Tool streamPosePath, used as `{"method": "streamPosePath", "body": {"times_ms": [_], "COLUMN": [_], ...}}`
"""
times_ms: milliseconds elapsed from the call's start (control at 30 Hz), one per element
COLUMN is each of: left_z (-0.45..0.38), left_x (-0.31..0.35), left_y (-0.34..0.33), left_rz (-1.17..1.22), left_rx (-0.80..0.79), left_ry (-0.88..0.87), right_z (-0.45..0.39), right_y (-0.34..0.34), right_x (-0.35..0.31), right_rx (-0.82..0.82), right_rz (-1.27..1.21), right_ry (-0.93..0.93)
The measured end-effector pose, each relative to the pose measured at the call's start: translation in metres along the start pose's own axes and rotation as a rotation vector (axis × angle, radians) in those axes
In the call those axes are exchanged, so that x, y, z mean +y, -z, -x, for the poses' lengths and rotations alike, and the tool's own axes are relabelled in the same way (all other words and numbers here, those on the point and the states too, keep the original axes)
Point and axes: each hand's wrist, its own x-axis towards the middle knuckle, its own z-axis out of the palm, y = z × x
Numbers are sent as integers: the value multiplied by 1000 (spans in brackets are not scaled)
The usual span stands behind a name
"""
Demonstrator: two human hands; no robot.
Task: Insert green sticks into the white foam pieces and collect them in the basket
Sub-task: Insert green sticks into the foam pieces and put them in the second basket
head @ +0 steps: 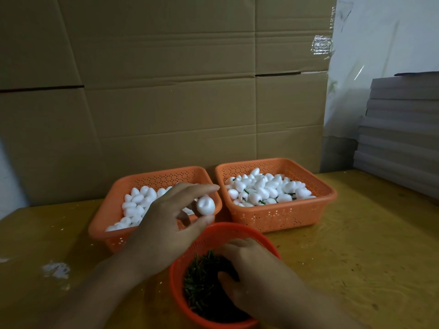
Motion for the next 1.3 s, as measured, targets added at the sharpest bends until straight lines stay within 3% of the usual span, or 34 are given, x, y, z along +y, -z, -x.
{"method": "streamPosePath", "body": {"times_ms": [200, 367, 567, 767, 933, 1133, 1300], "left_z": [-5, -8, -10, -7, -9, -10, -12], "left_x": [15, 17, 13, 9, 7, 3, 3], "left_y": [0, 3, 4, 4, 3, 3, 4], "left_rz": [627, 953, 1058, 1062, 1091, 1171, 1247], "left_rx": [-69, -131, -160, -201, -236, -254, -198], "left_ry": [372, 578, 663, 590, 653, 608, 673], "right_z": [0, -1, -6, -11, -15, -15, -15], "right_y": [2, 4, 6, 5, 2, 4, 6], "right_x": [-1, -1, 0, 4, 6, 4, 4], "right_rx": [-47, -41, -93, -215, -167, -18, 38], "right_rz": [27, 57, 97, 123, 117, 82, 49], "right_ry": [53, 58, 53, -6, -10, -24, -69]}}
